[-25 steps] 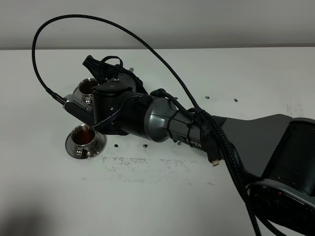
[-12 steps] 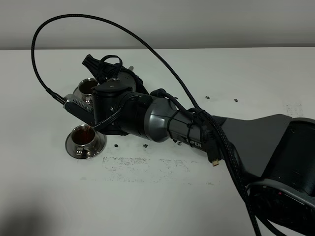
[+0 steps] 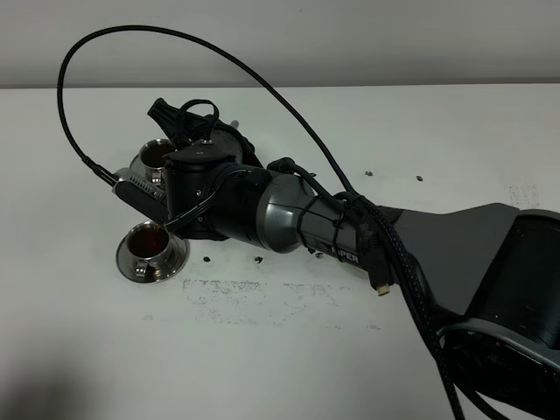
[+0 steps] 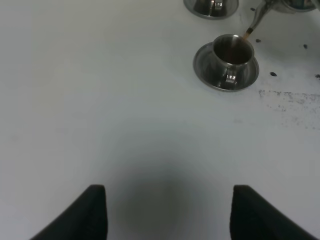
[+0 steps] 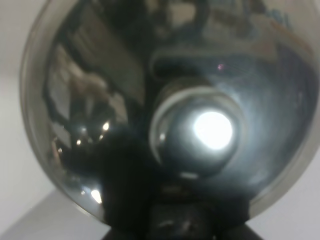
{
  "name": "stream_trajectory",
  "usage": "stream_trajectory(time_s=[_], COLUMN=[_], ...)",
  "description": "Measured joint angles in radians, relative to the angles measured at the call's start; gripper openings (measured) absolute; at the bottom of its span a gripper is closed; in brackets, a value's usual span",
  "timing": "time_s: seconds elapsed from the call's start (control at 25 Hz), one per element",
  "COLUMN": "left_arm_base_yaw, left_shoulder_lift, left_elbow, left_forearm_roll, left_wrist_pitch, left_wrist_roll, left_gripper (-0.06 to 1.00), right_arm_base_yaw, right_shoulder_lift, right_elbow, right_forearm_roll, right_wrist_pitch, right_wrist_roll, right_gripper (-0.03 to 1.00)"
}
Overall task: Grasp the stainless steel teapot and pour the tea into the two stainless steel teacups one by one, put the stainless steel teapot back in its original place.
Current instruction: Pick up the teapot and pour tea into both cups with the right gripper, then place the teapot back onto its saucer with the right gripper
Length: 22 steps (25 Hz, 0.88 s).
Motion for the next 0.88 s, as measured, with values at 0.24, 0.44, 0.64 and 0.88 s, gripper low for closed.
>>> stream_trajectory(time_s=[0.24,0.44,0.64,0.88], left_arm_base_yaw=[0.0,0.0,0.0,0.0], left_shoulder_lift=[0.0,0.0,0.0,0.0], left_elbow=[0.0,0.0,0.0,0.0], left_forearm_roll=[0.0,0.0,0.0,0.0], left_wrist_pitch=[0.0,0.0,0.0,0.0], left_wrist_roll=[0.0,0.0,0.0,0.0], left_gripper=[0.52,0.52,0.52,0.52], right_arm_base_yaw=[-0.008,-0.037,-0.064,-0.064], right_shoulder_lift=[-0.013,-0.049,-0.113,-0.259], right_elbow=[0.0,0.0,0.0,0.111], right_forearm_roll=[0.12,0.258,0.468,0.696], right_wrist_pitch=[0.007,0.019,0.055,0.047], right_wrist_roll=[0.0,0.0,0.04,0.2], right_gripper=[0.17,0.17,0.17,0.17])
